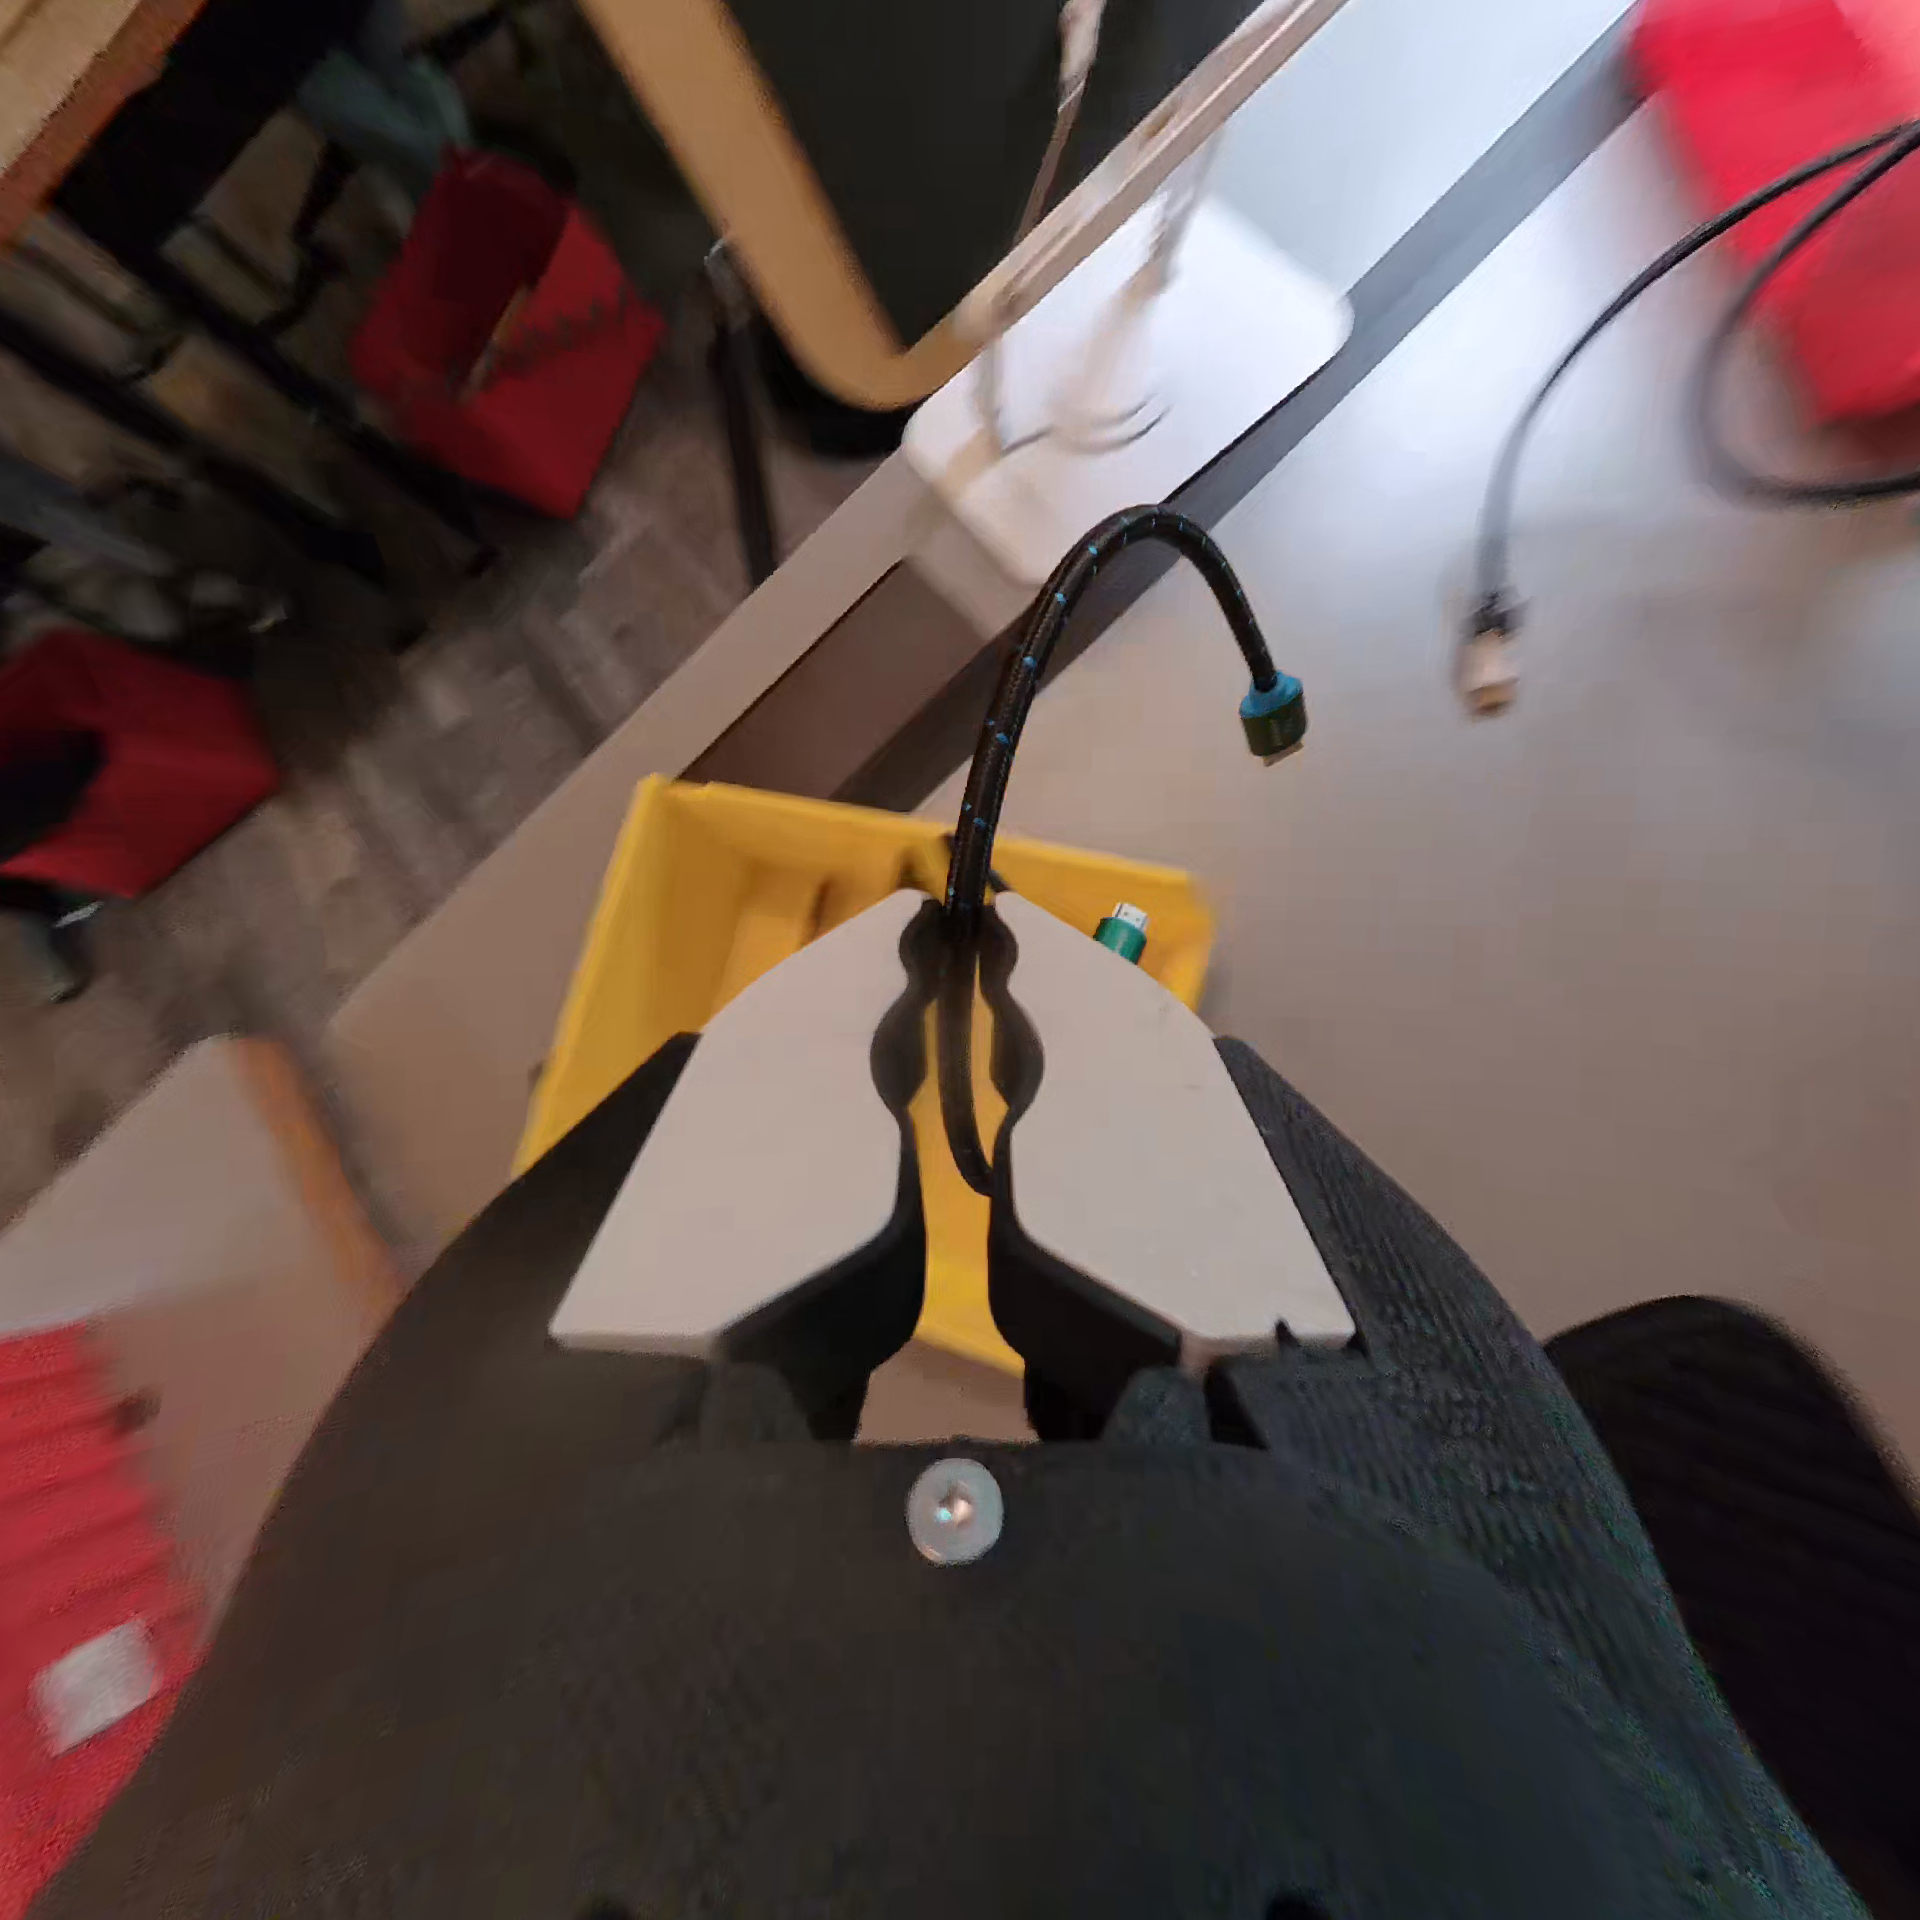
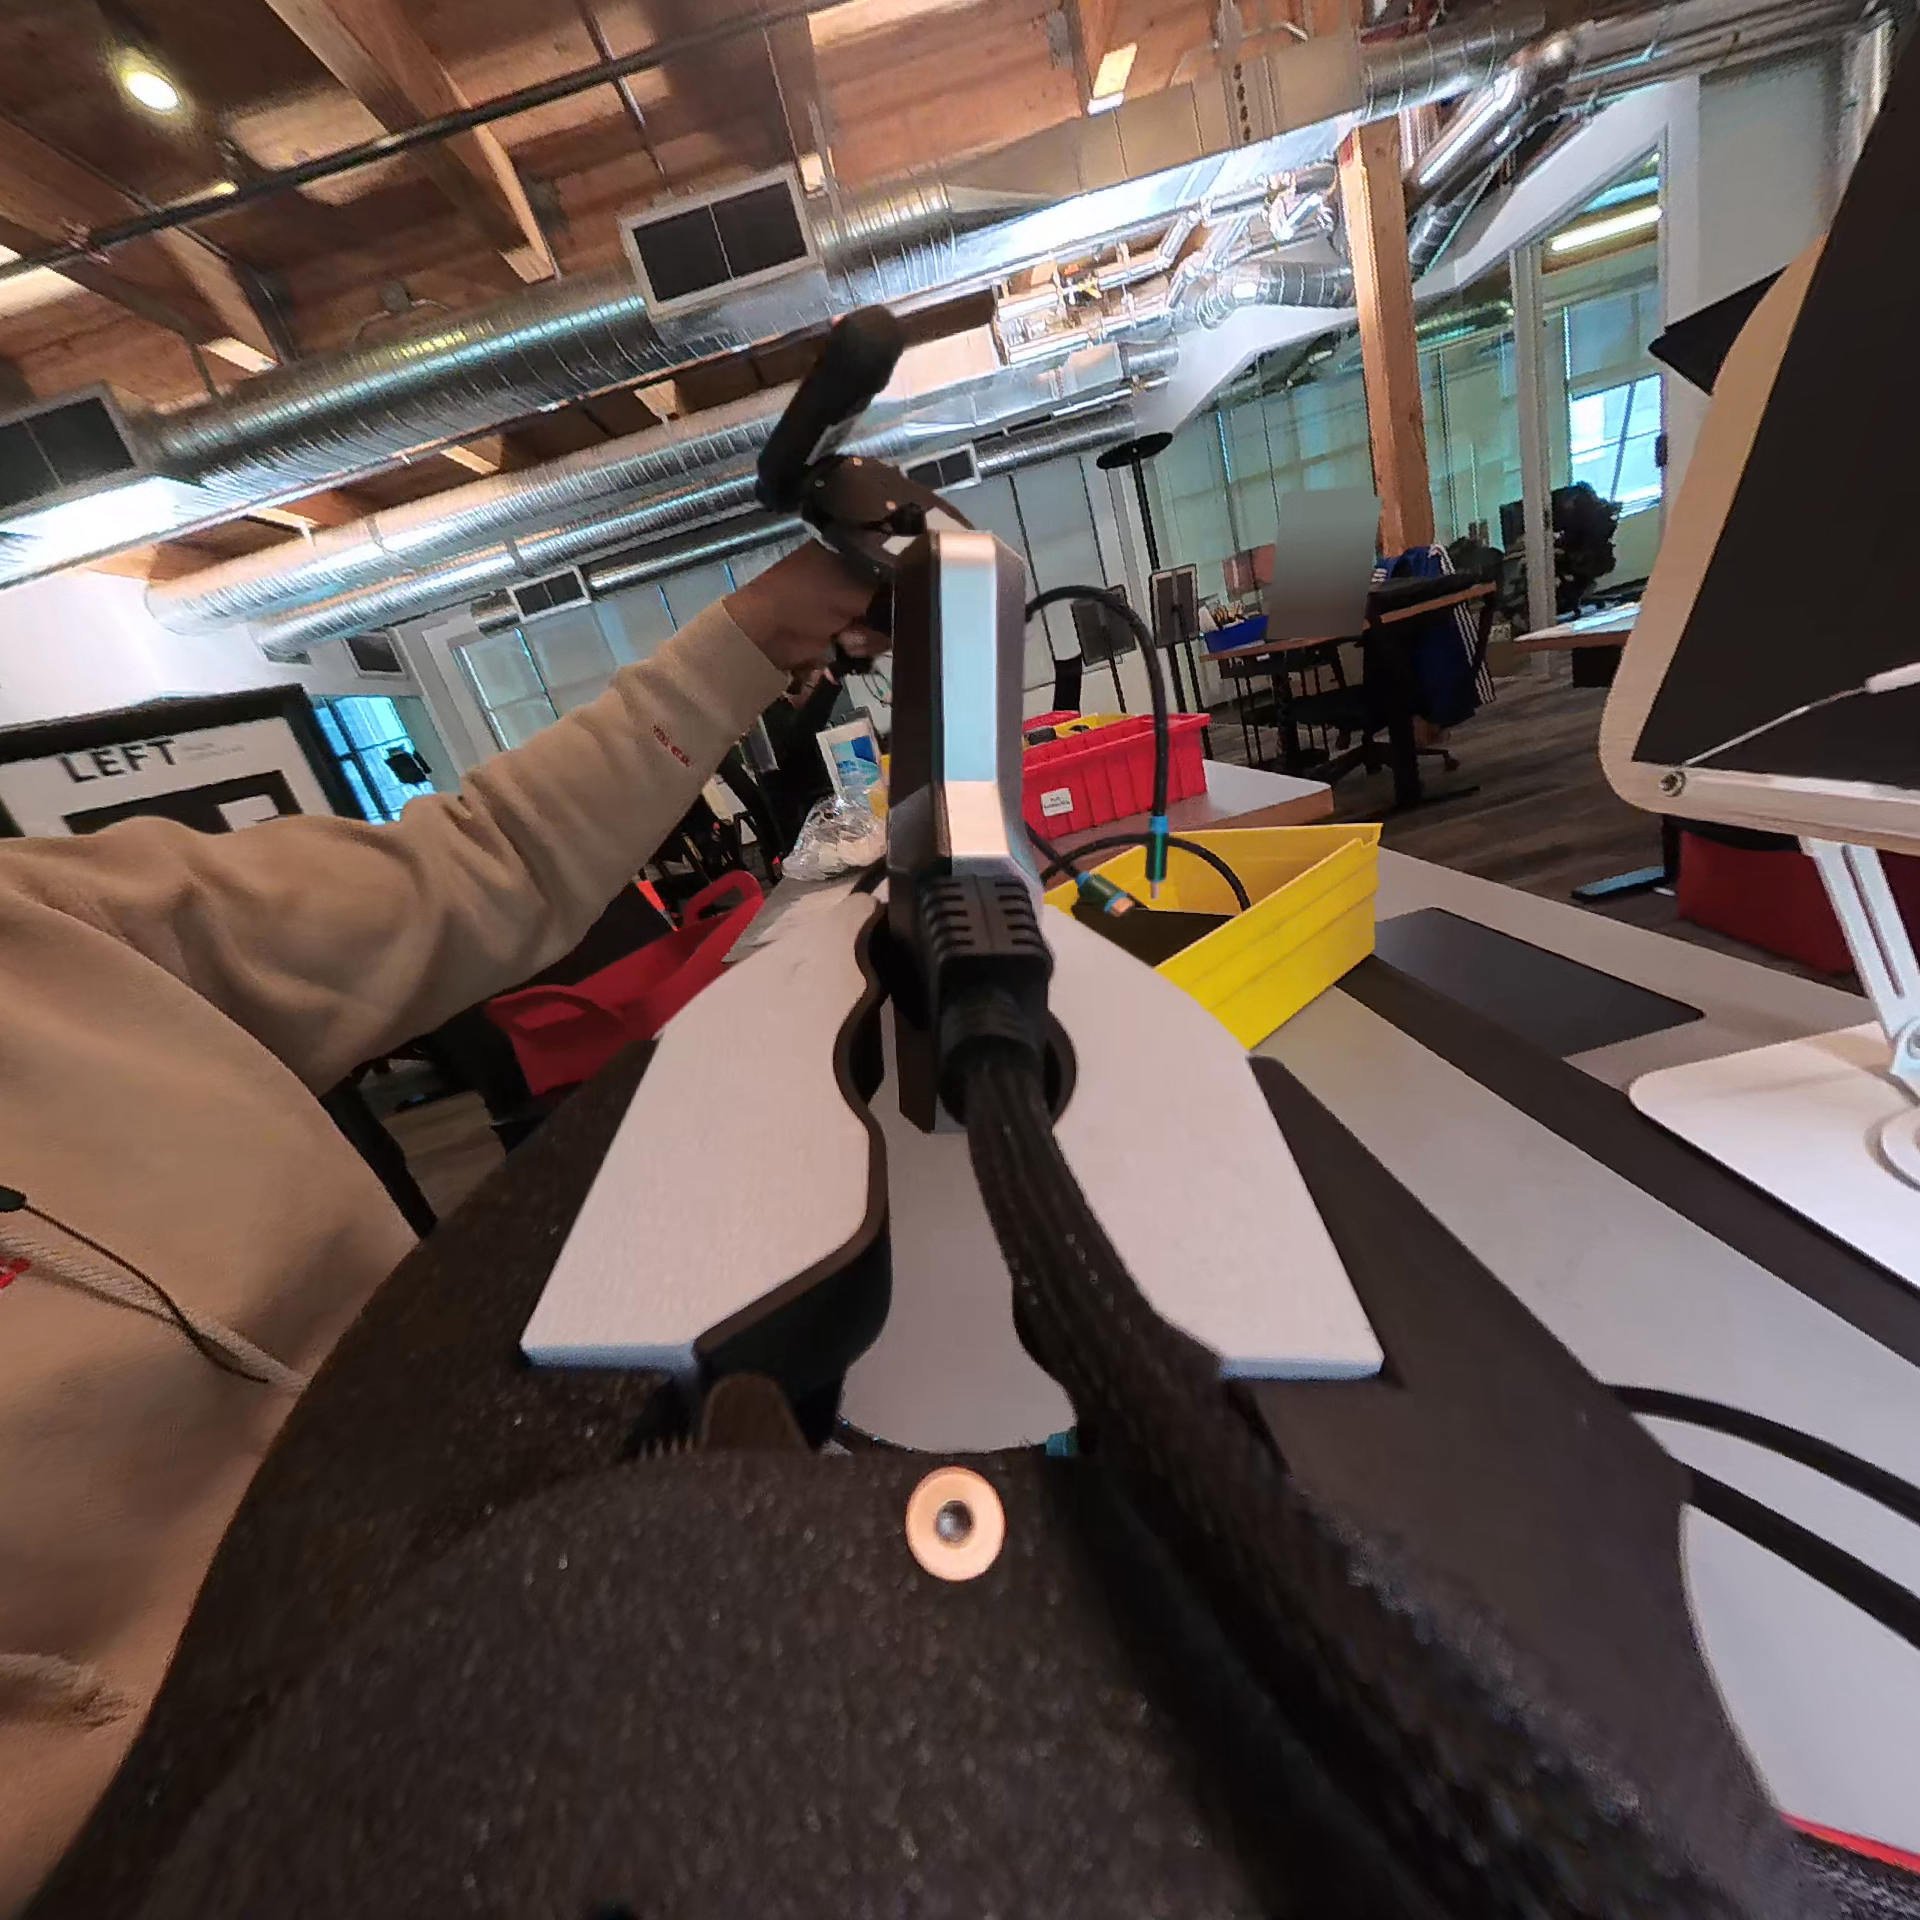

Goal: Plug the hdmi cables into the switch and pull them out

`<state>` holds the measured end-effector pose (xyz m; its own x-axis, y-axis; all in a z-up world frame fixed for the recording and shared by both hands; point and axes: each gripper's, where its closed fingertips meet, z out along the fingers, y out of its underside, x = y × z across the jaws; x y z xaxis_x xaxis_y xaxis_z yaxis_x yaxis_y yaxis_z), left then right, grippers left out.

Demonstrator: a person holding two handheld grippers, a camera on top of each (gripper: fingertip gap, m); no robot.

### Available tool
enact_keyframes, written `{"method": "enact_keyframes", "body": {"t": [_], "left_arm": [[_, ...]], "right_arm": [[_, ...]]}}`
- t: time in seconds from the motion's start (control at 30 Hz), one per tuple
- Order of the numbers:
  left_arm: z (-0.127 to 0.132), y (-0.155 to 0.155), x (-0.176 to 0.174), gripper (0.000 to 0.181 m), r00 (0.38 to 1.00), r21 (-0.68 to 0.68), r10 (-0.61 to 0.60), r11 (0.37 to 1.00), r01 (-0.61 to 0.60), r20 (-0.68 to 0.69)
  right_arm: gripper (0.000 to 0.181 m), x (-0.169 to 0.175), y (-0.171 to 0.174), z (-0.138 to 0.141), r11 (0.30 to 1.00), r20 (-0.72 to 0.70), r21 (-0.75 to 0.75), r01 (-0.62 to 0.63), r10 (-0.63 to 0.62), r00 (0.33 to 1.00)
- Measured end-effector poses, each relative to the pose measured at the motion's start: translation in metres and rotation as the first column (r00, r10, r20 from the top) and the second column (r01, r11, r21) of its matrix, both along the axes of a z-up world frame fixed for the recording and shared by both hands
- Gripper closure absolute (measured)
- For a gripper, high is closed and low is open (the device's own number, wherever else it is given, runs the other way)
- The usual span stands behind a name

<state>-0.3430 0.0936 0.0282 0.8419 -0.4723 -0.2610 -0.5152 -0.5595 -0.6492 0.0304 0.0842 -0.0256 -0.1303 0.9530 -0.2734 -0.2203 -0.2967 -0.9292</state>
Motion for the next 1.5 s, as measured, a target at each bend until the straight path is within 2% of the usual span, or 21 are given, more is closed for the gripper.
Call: {"method": "enact_keyframes", "body": {"t": [0.03,0.1,0.23,0.33,0.43,0.53,0.7,1.0,1.1,1.2,1.3,1.37,1.43,1.5], "left_arm": [[0.0,-0.005,0.018,0.174,0.996,0.003,-0.03,1.0,0.03,0.084],[-0.013,-0.016,0.05,0.174,0.968,-0.014,-0.075,0.997,0.081,0.239],[-0.066,-0.027,0.092,0.174,0.884,-0.059,-0.073,0.992,0.114,0.462],[-0.104,-0.024,0.094,0.174,0.862,-0.081,-0.039,0.992,0.092,0.505],[-0.128,-0.019,0.076,0.174,0.887,-0.105,0.007,0.993,0.048,0.462],[-0.128,-0.014,0.05,0.174,0.915,-0.102,0.052,0.995,-0.012,0.399],[-0.096,-0.011,0.016,0.174,0.927,-0.057,0.102,0.995,-0.087,0.362],[-0.029,-0.027,-0.003,0.174,0.902,0.043,0.076,0.994,-0.104,0.425],[-0.014,-0.042,0.011,0.174,0.859,0.035,0.003,0.999,-0.024,0.512],[-0.02,-0.067,0.048,0.174,0.812,-0.01,-0.098,0.992,0.126,0.575],[-0.031,-0.099,0.101,0.174,0.712,-0.051,-0.191,0.952,0.303,0.676],[-0.045,-0.114,0.131,0.174,0.655,-0.072,-0.214,0.922,0.381,0.725],[-0.075,-0.12,0.152,0.174,0.619,-0.128,-0.171,0.904,0.408,0.767],[-0.119,-0.12,0.165,0.174,0.622,-0.211,-0.095,0.892,0.399,0.778]], "right_arm": [[0.159,0.003,-0.001,0.002,1.0,-0.009,-0.001,-0.006,0.006,1.0],[0.159,0.008,-0.003,0.007,1.0,-0.022,0.004,-0.014,0.014,1.0],[0.158,0.018,-0.005,0.013,1.0,-0.043,0.013,-0.017,0.018,0.999],[0.159,0.022,-0.004,0.013,1.0,-0.05,0.009,-0.011,0.011,0.999],[0.159,0.024,-0.001,0.01,1.0,-0.044,0.007,-0.003,0.003,0.999],[0.159,0.024,0.002,0.007,1.0,-0.037,0.002,0.002,-0.001,0.999],[0.159,0.021,0.007,0.003,1.0,-0.026,-0.011,0.004,-0.005,1.0],[0.159,0.02,0.006,0.002,1.0,-0.019,-0.008,0.008,-0.008,1.0],[0.159,0.021,0.007,0.003,1.0,-0.02,-0.006,0.011,-0.011,1.0],[0.159,0.023,0.007,0.003,1.0,-0.023,-0.006,0.015,-0.015,1.0],[0.159,0.026,0.009,0.004,1.0,-0.029,-0.01,0.018,-0.019,0.999],[0.159,0.028,0.009,0.005,1.0,-0.038,-0.013,0.016,-0.016,0.999],[0.159,0.031,0.008,0.007,1.0,-0.056,-0.019,0.008,-0.009,0.998],[0.159,0.033,0.008,0.01,1.0,-0.075,-0.025,-0.001,-0.001,0.997]]}}
